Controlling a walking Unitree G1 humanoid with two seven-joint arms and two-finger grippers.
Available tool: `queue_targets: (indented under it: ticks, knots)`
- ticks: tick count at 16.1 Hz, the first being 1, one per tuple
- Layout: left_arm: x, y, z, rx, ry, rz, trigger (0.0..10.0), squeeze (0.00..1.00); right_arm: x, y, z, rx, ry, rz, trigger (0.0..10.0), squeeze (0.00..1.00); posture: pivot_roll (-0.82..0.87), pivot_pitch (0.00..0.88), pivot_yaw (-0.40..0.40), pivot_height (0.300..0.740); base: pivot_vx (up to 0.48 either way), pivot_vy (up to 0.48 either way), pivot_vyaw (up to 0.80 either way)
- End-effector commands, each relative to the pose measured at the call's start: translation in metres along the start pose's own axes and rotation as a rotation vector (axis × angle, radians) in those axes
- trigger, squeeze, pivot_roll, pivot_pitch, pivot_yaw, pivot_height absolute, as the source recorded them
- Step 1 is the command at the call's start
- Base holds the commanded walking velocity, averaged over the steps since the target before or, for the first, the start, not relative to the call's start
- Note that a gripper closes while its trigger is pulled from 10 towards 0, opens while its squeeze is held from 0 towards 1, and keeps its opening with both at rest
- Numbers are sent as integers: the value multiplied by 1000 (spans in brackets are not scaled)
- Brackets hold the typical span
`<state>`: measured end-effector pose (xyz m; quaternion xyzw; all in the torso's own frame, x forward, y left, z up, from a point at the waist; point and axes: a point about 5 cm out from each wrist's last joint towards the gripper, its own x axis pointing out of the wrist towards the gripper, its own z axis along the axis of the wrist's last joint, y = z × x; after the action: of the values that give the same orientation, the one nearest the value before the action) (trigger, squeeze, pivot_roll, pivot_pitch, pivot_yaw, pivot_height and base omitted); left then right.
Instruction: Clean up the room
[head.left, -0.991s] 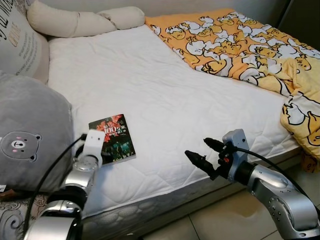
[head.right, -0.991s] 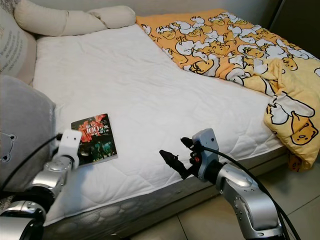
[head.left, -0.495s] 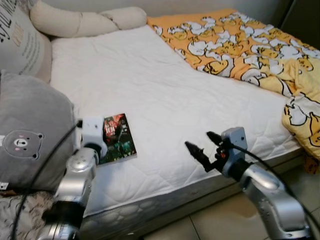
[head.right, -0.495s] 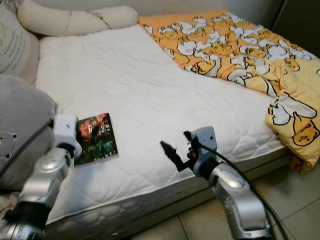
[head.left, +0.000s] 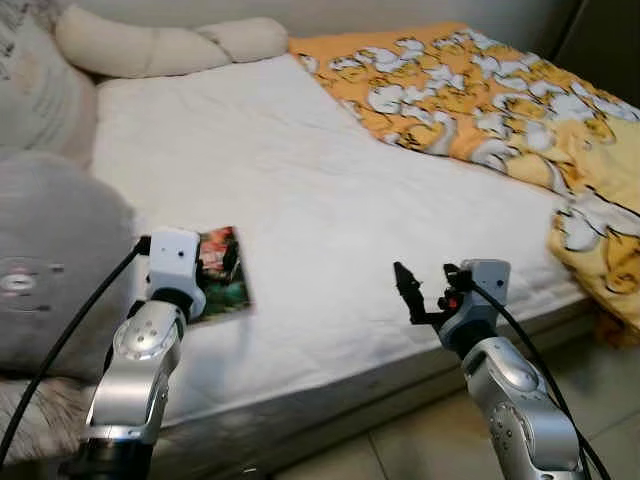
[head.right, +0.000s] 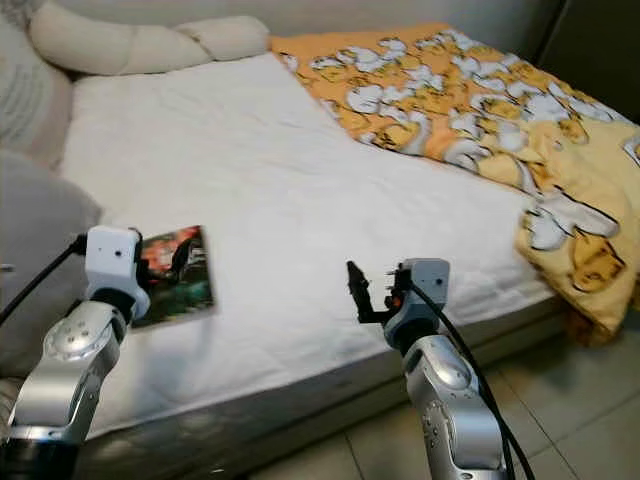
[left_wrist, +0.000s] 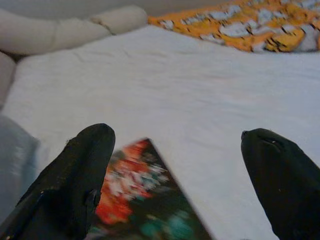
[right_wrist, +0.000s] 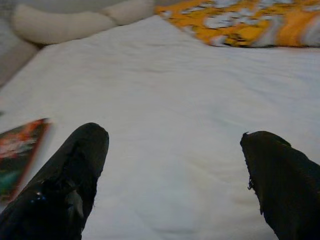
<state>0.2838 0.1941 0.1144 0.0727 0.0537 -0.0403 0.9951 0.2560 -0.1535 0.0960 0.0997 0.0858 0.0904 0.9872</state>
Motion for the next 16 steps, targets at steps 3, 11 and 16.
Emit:
queue_targets:
  ticks: [3,11,16]
  knots:
    - [-4,0,0,11,28,11,10000,1000,-2,-6,-5,-8,10,-50,10000,0,-9,0,-2,740,0,-435,0]
    - [-9,2,-3,29,64,38,10000,1000,-2,-11,-5,-30,6,-70,10000,0,0,0,-16,740,0,-434,560]
    - [-10,5,-1,59,74,34,10000,1000,-3,-14,-9,-20,15,-87,10000,0,13,0,-10,740,0,-433,781]
